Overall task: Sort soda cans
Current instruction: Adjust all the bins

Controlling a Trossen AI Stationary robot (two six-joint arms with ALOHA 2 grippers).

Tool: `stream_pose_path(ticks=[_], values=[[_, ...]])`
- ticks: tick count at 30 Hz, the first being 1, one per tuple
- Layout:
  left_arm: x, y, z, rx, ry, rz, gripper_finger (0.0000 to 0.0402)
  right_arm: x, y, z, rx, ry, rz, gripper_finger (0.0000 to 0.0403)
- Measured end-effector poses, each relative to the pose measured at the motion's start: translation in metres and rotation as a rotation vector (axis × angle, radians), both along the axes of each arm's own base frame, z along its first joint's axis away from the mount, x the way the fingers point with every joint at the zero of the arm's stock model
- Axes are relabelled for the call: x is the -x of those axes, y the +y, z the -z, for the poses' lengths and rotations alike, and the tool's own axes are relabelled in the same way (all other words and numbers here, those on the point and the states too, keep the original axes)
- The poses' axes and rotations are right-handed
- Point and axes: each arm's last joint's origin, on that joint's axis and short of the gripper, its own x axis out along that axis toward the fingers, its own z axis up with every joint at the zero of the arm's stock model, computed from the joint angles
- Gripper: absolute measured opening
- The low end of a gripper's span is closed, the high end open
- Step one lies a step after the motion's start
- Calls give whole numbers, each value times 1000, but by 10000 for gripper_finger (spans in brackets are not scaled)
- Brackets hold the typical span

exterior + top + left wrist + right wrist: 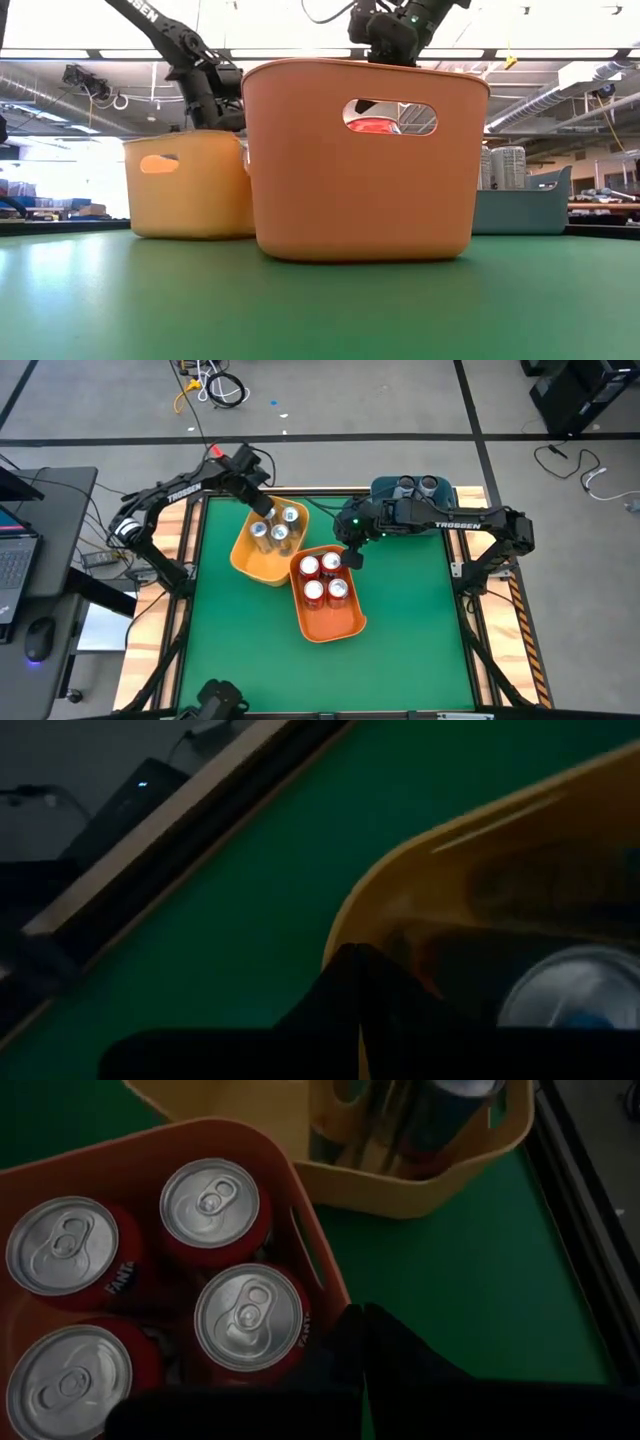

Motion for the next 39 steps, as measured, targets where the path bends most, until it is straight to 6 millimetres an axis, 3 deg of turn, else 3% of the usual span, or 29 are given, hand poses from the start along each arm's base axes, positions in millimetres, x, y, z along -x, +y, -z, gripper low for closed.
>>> stream_pose_path(ticks=[7, 19, 27, 32, 36, 39], values=[[9, -7, -9, -47, 85, -16, 0, 0, 0, 0, -1, 6, -1, 0], [20, -10, -2, -75, 204, -41, 0, 4, 0, 3, 22, 60, 26, 0], [34, -25, -36, -187, 132, -71, 0, 11, 10, -10, 31, 12, 3, 0], [41, -57, -71, -275, 0, -28, 0, 13, 44, -19, 15, -18, -82, 0], [37, -104, -98, -338, -168, 160, 0, 6, 84, -8, -30, 19, -210, 0], [32, -142, -103, -341, -336, 323, 0, 7, 109, -3, -49, 44, -279, 0]])
